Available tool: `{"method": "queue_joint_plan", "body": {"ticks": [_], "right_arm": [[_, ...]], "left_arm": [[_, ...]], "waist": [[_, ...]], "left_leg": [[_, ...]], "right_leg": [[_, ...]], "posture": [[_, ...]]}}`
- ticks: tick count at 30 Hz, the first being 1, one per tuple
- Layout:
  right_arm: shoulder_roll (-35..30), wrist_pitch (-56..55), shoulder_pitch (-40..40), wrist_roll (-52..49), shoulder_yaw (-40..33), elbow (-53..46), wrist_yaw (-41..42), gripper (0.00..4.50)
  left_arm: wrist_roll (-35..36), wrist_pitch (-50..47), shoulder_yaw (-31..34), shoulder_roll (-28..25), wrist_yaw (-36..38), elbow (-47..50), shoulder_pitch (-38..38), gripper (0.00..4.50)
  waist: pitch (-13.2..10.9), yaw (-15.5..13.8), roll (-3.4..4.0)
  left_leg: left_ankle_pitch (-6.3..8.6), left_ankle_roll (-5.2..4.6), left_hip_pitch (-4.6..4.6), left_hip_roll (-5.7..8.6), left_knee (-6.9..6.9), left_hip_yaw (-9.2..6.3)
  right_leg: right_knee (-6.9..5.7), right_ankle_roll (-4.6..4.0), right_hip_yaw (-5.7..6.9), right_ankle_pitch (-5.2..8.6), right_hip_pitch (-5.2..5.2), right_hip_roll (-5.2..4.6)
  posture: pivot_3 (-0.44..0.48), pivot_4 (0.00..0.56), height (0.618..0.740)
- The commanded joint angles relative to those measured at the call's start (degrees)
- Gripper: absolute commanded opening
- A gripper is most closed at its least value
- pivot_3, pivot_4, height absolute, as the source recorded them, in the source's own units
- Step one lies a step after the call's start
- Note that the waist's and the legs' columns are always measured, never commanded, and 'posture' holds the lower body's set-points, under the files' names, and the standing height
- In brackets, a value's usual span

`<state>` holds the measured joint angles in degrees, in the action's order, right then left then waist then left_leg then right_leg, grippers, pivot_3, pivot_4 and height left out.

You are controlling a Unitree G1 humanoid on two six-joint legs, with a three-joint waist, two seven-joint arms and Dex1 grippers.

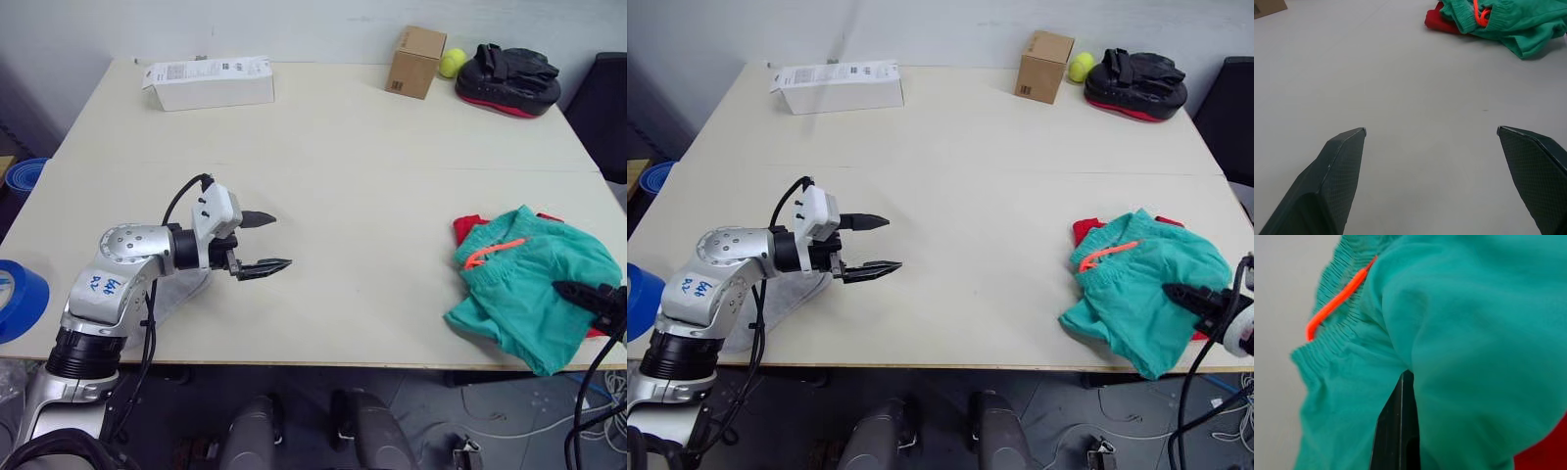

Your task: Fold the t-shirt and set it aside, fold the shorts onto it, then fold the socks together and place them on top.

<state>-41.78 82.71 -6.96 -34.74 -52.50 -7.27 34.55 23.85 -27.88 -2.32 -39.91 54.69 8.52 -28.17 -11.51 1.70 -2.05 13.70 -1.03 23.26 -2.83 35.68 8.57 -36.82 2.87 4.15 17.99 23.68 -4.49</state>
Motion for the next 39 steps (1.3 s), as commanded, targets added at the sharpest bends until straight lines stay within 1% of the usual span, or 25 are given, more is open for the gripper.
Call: {"method": "queue_joint_plan", "body": {"ticks": [1,3,5,8,10,13,15,17,19,22,25,27,30,31,33,34,36,37,39], "right_arm": [[-1.64,-2.19,0.04,-1.76,-0.84,0.73,1.36,1.38],[-3.16,-3.76,1.46,-1.93,0.12,1.04,2.65,2.09],[-5.13,-7.84,1.52,-0.68,1.64,2.96,3.49,2.76],[-7.12,-12.74,-0.52,0.49,4.89,6.74,3.85,3.82],[-8.25,-16.4,-2.18,1.41,8.29,9.2,4.73,4.47],[-10.58,-21.48,-4.08,3.37,13.01,13.07,6.3,4.47],[-14.84,-26.46,-4.19,5.53,15.87,16.65,9.88,4.47],[-18.91,-30.75,-3.76,7.07,17.26,19.64,13.34,4.47],[-23.38,-36.61,-1.22,9.16,17.92,21.15,18.27,4.47],[-28.9,-45.63,1.72,12.65,19.0,23.84,24.46,4.47],[-32.31,-47.79,-1.6,12.74,20.73,27.65,27.63,4.47],[-33.29,-46.94,-5.08,11.0,21.96,29.32,30.57,4.47],[-32.26,-44.82,-11.91,11.13,25.85,32.53,29.99,4.47],[-32.16,-46.14,-12.42,12.2,27.43,32.78,30.53,4.47],[-32.27,-49.4,-12.58,13.71,29.26,32.8,31.93,4.47],[-32.06,-48.09,-15.64,11.48,28.83,32.22,32.96,4.47],[-31.35,-43.96,-21.62,5.67,27.89,29.36,35.42,4.47],[-30.84,-42.04,-23.73,2.55,28.2,26.07,37.66,4.47],[-28.87,-40.08,-25.43,-1.64,30.6,18.04,40.64,4.47]], "left_arm": [[0.61,-0.57,0.37,0.1,-0.11,3.62,0.39,4.5],[0.87,-1.12,0.74,0.11,-0.37,4.5,0.75,4.5],[1.01,-1.63,1.12,0.14,-0.8,5.26,1.26,4.5],[1.06,-1.96,1.54,0.02,-1.24,5.93,1.97,4.5],[1.05,-2.16,1.66,0.12,-1.61,6.15,2.11,4.5],[1.15,-2.45,1.79,0.23,-2.08,6.53,2.25,4.5],[1.01,-2.49,2.09,0.0,-2.46,6.75,2.83,4.5],[0.8,-2.57,2.57,-0.42,-2.92,7.06,3.7,4.5],[1.06,-3.15,3.73,-0.94,-3.58,8.01,4.88,4.5],[1.51,-4.07,5.48,-1.95,-4.22,9.83,6.83,4.5],[1.9,-5.17,7.08,-2.7,-5.17,11.52,8.47,4.5],[2.18,-5.9,8.07,-3.02,-5.72,12.43,9.27,4.5],[2.64,-6.95,9.08,-3.33,-6.34,14.01,10.4,4.5],[2.69,-7.17,9.31,-3.53,-6.55,14.4,10.79,4.5],[2.73,-7.35,9.63,-3.95,-6.8,14.69,11.31,4.5],[2.54,-7.55,10.27,-4.45,-7.05,15.13,12.16,4.5],[2.58,-8.35,11.93,-5.21,-7.7,15.88,13.67,4.5],[2.64,-8.77,12.89,-5.54,-8.24,16.45,14.61,4.5],[2.34,-9.73,14.54,-6.03,-9.76,17.6,16.34,4.5]], "waist": [[0.0,-0.06,0.0],[0.0,-0.15,0.0],[0.0,-0.2,0.01],[-0.01,0.0,0.01],[-0.01,0.0,0.0],[-0.02,-0.1,0.02],[-0.05,-0.15,0.08],[-0.12,-0.2,0.27],[-0.16,-0.32,0.39],[-0.17,-0.29,0.39],[-0.17,0.07,0.4],[-0.19,0.37,0.42],[-0.2,0.35,0.41],[-0.2,0.22,0.41],[-0.2,0.0,0.42],[-0.22,-0.08,0.44],[-0.41,-0.06,0.88],[-0.47,0.11,1.04],[-0.49,0.39,1.07]], "left_leg": [[-0.01,-0.02,0.0,0.0,0.0,0.0],[-0.02,-0.02,0.0,-0.01,-0.01,-0.03],[-0.01,-0.01,0.0,0.0,-0.02,-0.06],[-0.01,-0.02,0.0,0.01,0.0,-0.02],[-0.01,-0.02,0.0,0.0,0.02,-0.01],[-0.01,-0.01,-0.01,0.0,0.06,-0.02],[-0.02,-0.02,0.0,0.02,0.06,-0.02],[-0.02,-0.03,0.01,0.04,0.07,-0.01],[-0.04,0.02,0.03,0.06,0.1,0.01],[-0.01,0.14,0.02,0.02,0.13,0.0],[0.03,0.18,0.03,0.01,0.22,0.0],[0.05,0.17,0.0,0.01,0.29,0.11],[0.06,0.19,-0.03,-0.04,0.35,0.13],[0.15,0.34,-0.04,-0.04,0.34,0.11],[0.18,0.32,-0.04,-0.05,0.34,0.09],[0.18,0.32,-0.02,-0.04,0.34,0.09],[0.15,0.36,0.01,-0.02,0.37,0.1],[0.13,0.34,0.03,0.03,0.39,0.12],[0.08,0.24,0.02,-0.01,0.35,0.24]], "right_leg": [[0.0,0.02,-0.01,-0.01,0.0,0.0],[-0.01,0.03,-0.01,-0.02,0.0,0.01],[-0.02,0.03,0.0,-0.01,0.0,0.02],[0.01,0.06,-0.02,-0.03,0.0,0.02],[0.01,0.09,-0.02,-0.04,-0.01,0.03],[-0.01,0.09,-0.02,-0.04,-0.02,0.04],[-0.01,0.09,-0.03,-0.05,-0.01,0.03],[0.01,0.09,-0.03,-0.05,-0.02,0.01],[0.02,0.12,-0.04,-0.04,-0.01,0.0],[0.03,0.21,-0.02,0.02,-0.03,0.04],[0.06,0.25,-0.01,0.03,-0.07,0.05],[0.05,0.28,-0.11,0.0,-0.08,0.04],[0.04,0.19,-0.13,-0.05,-0.08,0.05],[0.04,0.15,-0.14,-0.06,-0.08,0.04],[0.07,0.07,-0.12,-0.05,-0.08,0.04],[0.06,0.05,-0.12,-0.05,-0.06,0.03],[0.06,0.06,-0.13,-0.05,-0.05,-0.01],[0.06,0.09,-0.15,-0.07,-0.05,-0.05],[0.01,0.11,-0.29,-0.08,0.03,-0.02]], "posture": [[0.0,0.15,0.74],[0.0,0.15,0.74],[0.0,0.15,0.74],[0.0,0.15,0.74],[0.0,0.15,0.74],[0.0,0.15,0.74],[0.0,0.15,0.74],[0.0,0.15,0.74],[0.0,0.15,0.74],[0.0,0.15,0.74],[0.0,0.15,0.74],[0.0,0.15,0.74],[0.0,0.15,0.74],[0.0,0.15,0.74],[0.0,0.15,0.74],[0.0,0.15,0.74],[0.0,0.15,0.74],[0.0,0.15,0.74],[0.0,0.15,0.74]]}}
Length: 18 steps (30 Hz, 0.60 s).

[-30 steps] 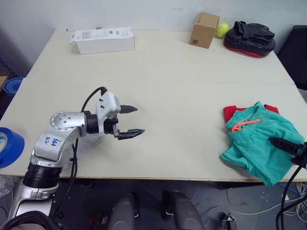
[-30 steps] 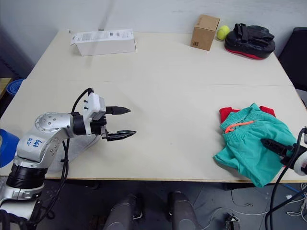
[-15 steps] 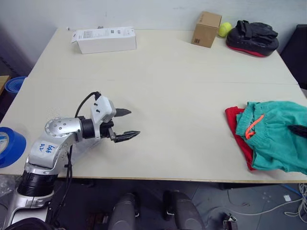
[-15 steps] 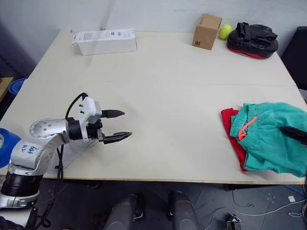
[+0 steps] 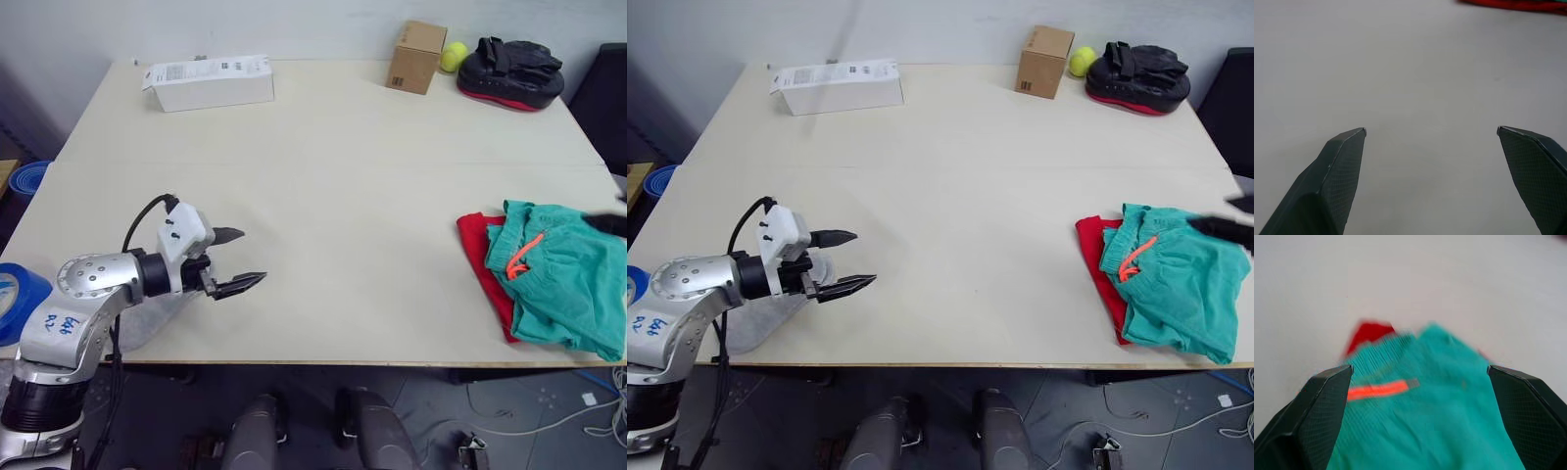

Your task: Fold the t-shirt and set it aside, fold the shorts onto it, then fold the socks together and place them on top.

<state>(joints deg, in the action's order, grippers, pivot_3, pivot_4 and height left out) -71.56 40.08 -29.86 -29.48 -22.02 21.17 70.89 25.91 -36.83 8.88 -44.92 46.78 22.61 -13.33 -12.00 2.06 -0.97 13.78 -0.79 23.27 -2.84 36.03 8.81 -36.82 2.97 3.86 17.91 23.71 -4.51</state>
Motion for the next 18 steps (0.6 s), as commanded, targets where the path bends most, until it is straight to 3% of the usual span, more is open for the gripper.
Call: {"method": "queue_joint_plan", "body": {"ticks": [1,7,13,18], "right_arm": [[2.84,2.94,-3.38,-8.68,2.11,-15.1,4.64,4.47],[15.36,-2.84,-6.53,-9.84,15.06,-34.66,5.26,4.47],[22.98,-10.14,-5.59,-6.72,23.51,-40.65,5.93,4.47],[25.76,-13.86,-4.97,-3.73,26.26,-39.71,5.59,4.47]], "left_arm": [[-0.03,-1.57,4.37,-1.2,-3.09,4.41,2.67,4.5],[-3.33,-10.64,11.74,0.55,-15.11,14.67,12.28,4.5],[-9.62,-20.91,19.3,6.2,-26.91,28.57,25.99,4.5],[-14.5,-24.25,13.19,8.41,-33.54,34.5,28.84,4.5]], "waist": [[0.0,0.01,-0.07],[-0.03,-0.26,-0.4],[-0.02,-0.54,-0.56],[-0.01,-0.75,-0.61]], "left_leg": [[-0.03,-0.06,-0.04,-0.08,0.0,-0.05],[0.1,0.19,0.02,-0.39,-0.02,-0.22],[0.26,0.17,0.09,-0.34,0.04,-0.23],[0.51,0.11,0.07,-0.17,0.06,-0.26]], "right_leg": [[-0.06,0.0,0.04,0.0,-0.01,0.07],[-0.06,-0.14,0.17,0.08,0.02,0.34],[0.07,-0.14,0.2,0.09,-0.02,0.25],[0.28,-0.16,0.23,0.07,-0.15,0.04]], "posture": [[0.0,0.15,0.74],[0.0,0.15,0.74],[0.0,0.15,0.74],[0.0,0.15,0.74]]}}
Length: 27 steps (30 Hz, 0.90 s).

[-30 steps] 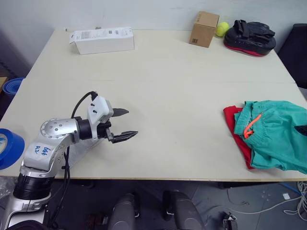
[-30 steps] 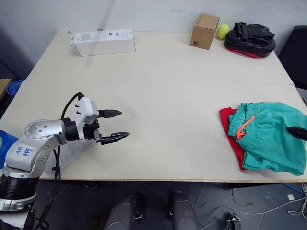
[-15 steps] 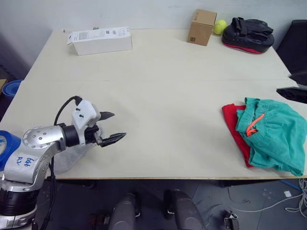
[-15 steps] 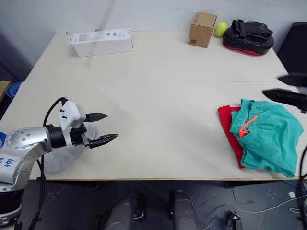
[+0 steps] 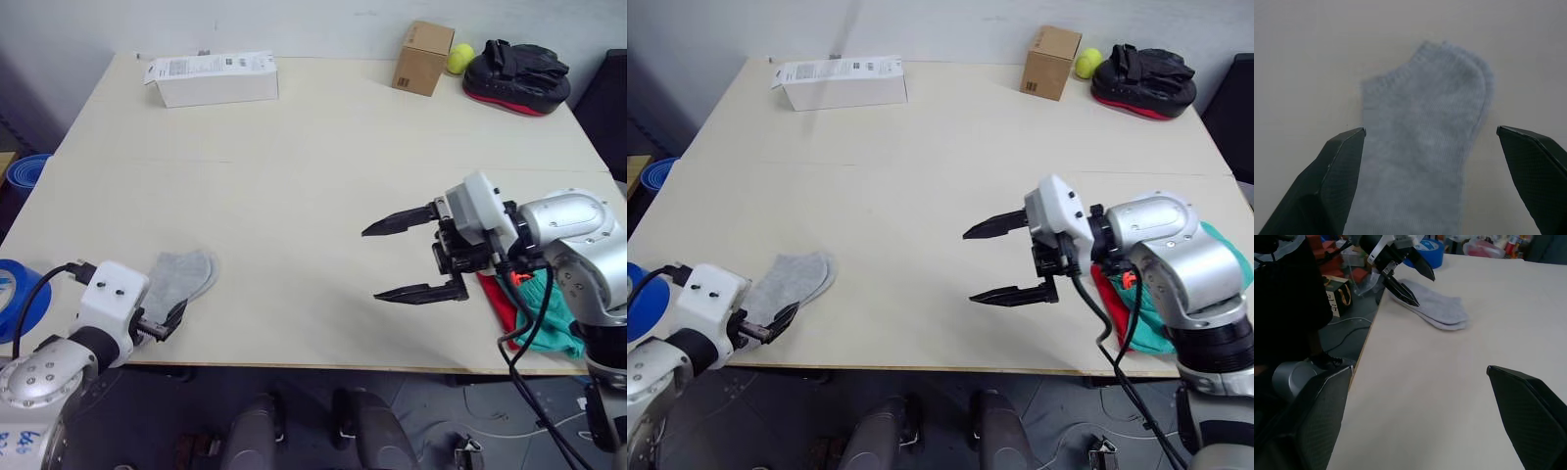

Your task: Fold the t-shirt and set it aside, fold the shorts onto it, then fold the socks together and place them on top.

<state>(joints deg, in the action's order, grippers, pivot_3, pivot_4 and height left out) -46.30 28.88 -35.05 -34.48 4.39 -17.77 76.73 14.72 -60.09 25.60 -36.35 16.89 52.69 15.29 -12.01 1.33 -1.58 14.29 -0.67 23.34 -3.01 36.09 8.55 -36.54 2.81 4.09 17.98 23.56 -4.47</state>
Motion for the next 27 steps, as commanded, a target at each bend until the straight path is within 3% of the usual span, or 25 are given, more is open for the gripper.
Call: {"method": "queue_joint_plan", "body": {"ticks": [1,6,10,18,21,27], "right_arm": [[0.84,-3.34,0.33,1.91,0.18,-0.68,-0.44,4.47],[2.62,-2.13,1.48,0.96,0.17,-2.96,-2.68,4.47],[3.4,-1.11,2.25,0.36,0.39,-5.35,-4.67,4.47],[3.76,2.04,1.49,-1.51,-0.4,-7.28,-7.55,4.47],[3.61,2.37,1.13,-1.63,-0.56,-6.83,-8.08,4.5],[3.22,3.44,0.95,-2.4,-1.16,-6.54,-9.01,4.5]], "left_arm": [[-4.39,-1.68,-5.33,-0.26,-4.95,5.13,0.13,4.5],[-9.16,-5.36,-13.5,-2.34,-9.62,2.85,-6.05,4.5],[-11.07,-6.8,-20.35,-2.83,-10.45,-5.07,-13.53,4.5],[-11.19,-6.4,-25.58,1.45,-9.36,-14.46,-18.17,4.5],[-10.73,-6.61,-25.31,2.65,-8.48,-15.13,-17.67,3.92],[-10.49,-5.96,-22.96,2.63,-6.6,-16.39,-16.36,1.91]], "waist": [[0.01,0.02,0.0],[0.01,0.23,0.0],[0.03,0.16,0.03],[0.1,0.06,0.14],[0.14,0.03,0.2],[0.17,0.12,0.24]], "left_leg": [[0.04,-0.12,0.0,0.01,0.0,-0.01],[-0.1,-0.22,-0.05,0.01,-0.02,0.0],[-0.2,-0.18,-0.06,-0.01,-0.07,-0.04],[-0.22,-0.16,-0.06,-0.02,-0.11,-0.05],[-0.27,-0.23,-0.09,0.0,-0.04,-0.07],[-0.3,-0.24,-0.11,0.0,-0.07,-0.07]], "right_leg": [[0.02,-0.07,0.0,-0.05,-0.01,-0.01],[0.04,-0.28,-0.01,-0.21,-0.03,-0.04],[-0.01,-0.33,0.04,-0.24,-0.01,-0.03],[-0.04,-0.28,0.12,-0.26,0.0,-0.04],[-0.06,-0.27,0.13,-0.29,-0.06,-0.07],[-0.04,-0.29,0.12,-0.35,-0.06,-0.07]], "posture": [[0.0,0.15,0.74],[0.0,0.15,0.74],[0.0,0.15,0.74],[0.0,0.15,0.74],[0.0,0.15,0.74],[0.0,0.15,0.74]]}}
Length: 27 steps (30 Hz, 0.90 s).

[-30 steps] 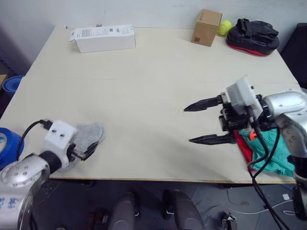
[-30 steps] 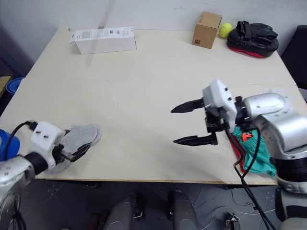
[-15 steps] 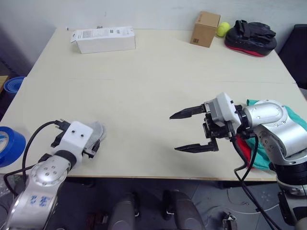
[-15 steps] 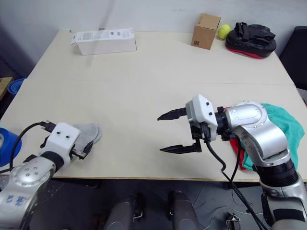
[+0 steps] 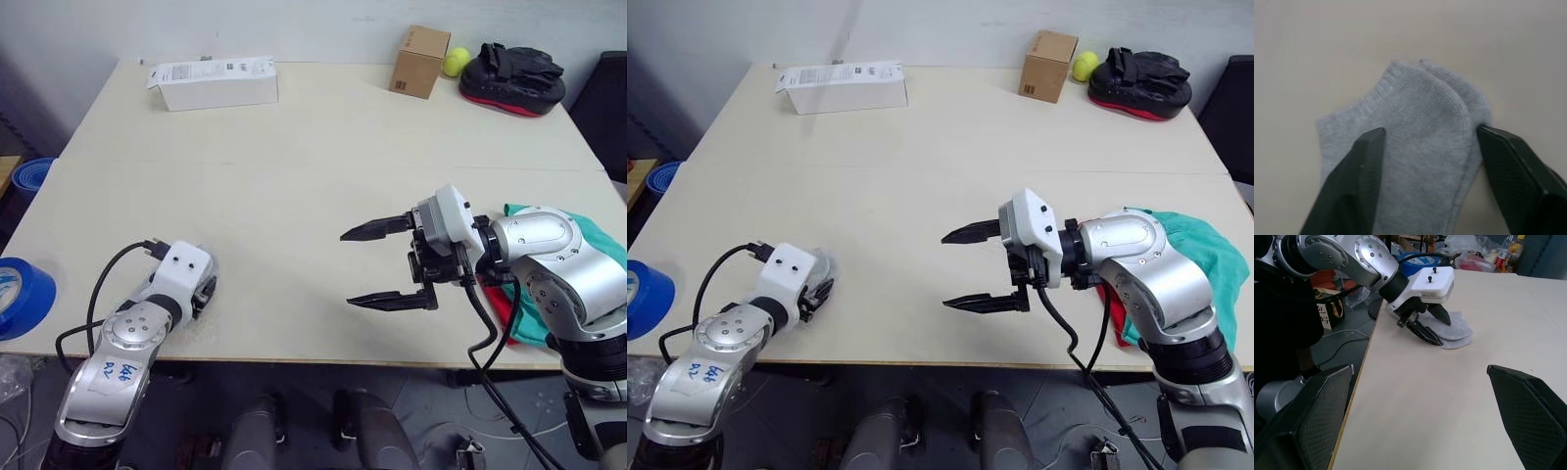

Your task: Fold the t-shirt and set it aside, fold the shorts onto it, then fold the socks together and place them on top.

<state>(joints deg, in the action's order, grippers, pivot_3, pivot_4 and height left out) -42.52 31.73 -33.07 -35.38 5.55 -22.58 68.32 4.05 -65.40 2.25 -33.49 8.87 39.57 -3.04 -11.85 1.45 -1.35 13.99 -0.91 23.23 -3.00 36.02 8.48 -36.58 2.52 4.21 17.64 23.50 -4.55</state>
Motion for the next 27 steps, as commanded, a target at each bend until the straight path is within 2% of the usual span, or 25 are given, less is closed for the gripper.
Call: {"method": "queue_joint_plan", "body": {"ticks": [1,6,8,12,15,17,21,27], "right_arm": [[-0.63,0.75,-1.01,-1.59,-2.38,-1.78,-0.78,4.5],[-1.03,1.6,-0.8,-1.72,-2.98,-1.86,-1.29,4.5],[-1.17,2.12,-0.66,-1.81,-3.36,-1.83,-1.67,4.5],[-2.54,3.07,0.13,-1.64,-4.02,-2.18,-1.98,4.5],[-3.99,3.78,0.95,-1.85,-4.62,-2.69,-2.08,4.5],[-5.19,3.1,2.72,-0.92,-4.67,-3.41,-1.8,4.5],[-6.92,1.08,7.05,2.91,-4.2,-4.87,-3.16,4.5],[-8.13,-1.25,12.42,10.15,-4.0,-5.19,-8.07,4.5]], "left_arm": [[0.26,-0.54,0.71,-0.27,1.8,-3.77,1.98,1.58],[0.45,0.74,2.79,-0.8,3.92,-6.82,1.39,0.01],[0.67,1.79,3.92,-1.19,5.05,-8.7,0.58,0.01],[3.7,7.47,3.15,-4.7,12.85,-13.71,-5.2,0.01],[4.92,15.59,-2.88,-7.68,21.47,-16.44,-11.38,0.01],[4.71,20.97,-8.6,-7.66,27.16,-18.93,-17.04,0.01],[0.9,30.8,-21.93,-3.53,36.26,-25.09,-29.35,0.01],[-7.89,43.29,-36.99,3.66,43.4,-35.29,-38.81,0.01]], "waist": [[0.01,0.01,0.02],[0.05,0.17,0.1],[0.09,0.13,0.16],[0.16,0.03,0.28],[0.16,-0.43,0.28],[0.16,-1.13,0.28],[0.16,-1.75,0.26],[0.16,-1.3,0.26]], "left_leg": [[0.0,0.01,0.0,0.0,-0.01,0.0],[-0.03,0.05,-0.03,-0.02,-0.01,0.0],[-0.03,0.05,-0.04,-0.03,-0.01,0.0],[-0.06,0.1,-0.04,-0.03,-0.01,0.0],[-0.09,0.12,0.0,-0.02,0.01,-0.04],[-0.07,0.08,0.09,0.01,-0.01,-0.03],[0.02,-0.04,0.32,0.11,0.0,-0.03],[-0.1,-0.28,0.47,0.09,0.13,0.32]], "right_leg": [[0.0,0.0,0.01,0.0,0.0,0.0],[-0.05,-0.01,0.02,0.0,0.01,0.03],[-0.06,-0.01,0.02,0.01,0.01,0.03],[-0.12,-0.03,0.04,0.02,0.05,0.04],[-0.16,-0.08,0.08,0.04,0.07,0.02],[-0.01,-0.07,0.08,0.03,0.09,-0.02],[0.27,0.03,0.11,-0.02,0.11,-0.12],[0.49,0.34,0.19,-0.16,0.2,0.01]], "posture": [[0.0,0.15,0.74],[0.0,0.15,0.74],[0.0,0.15,0.74],[0.0,0.15,0.74],[0.0,0.15,0.74],[0.0,0.15,0.74],[0.0,0.15,0.74],[0.0,0.15,0.74]]}}
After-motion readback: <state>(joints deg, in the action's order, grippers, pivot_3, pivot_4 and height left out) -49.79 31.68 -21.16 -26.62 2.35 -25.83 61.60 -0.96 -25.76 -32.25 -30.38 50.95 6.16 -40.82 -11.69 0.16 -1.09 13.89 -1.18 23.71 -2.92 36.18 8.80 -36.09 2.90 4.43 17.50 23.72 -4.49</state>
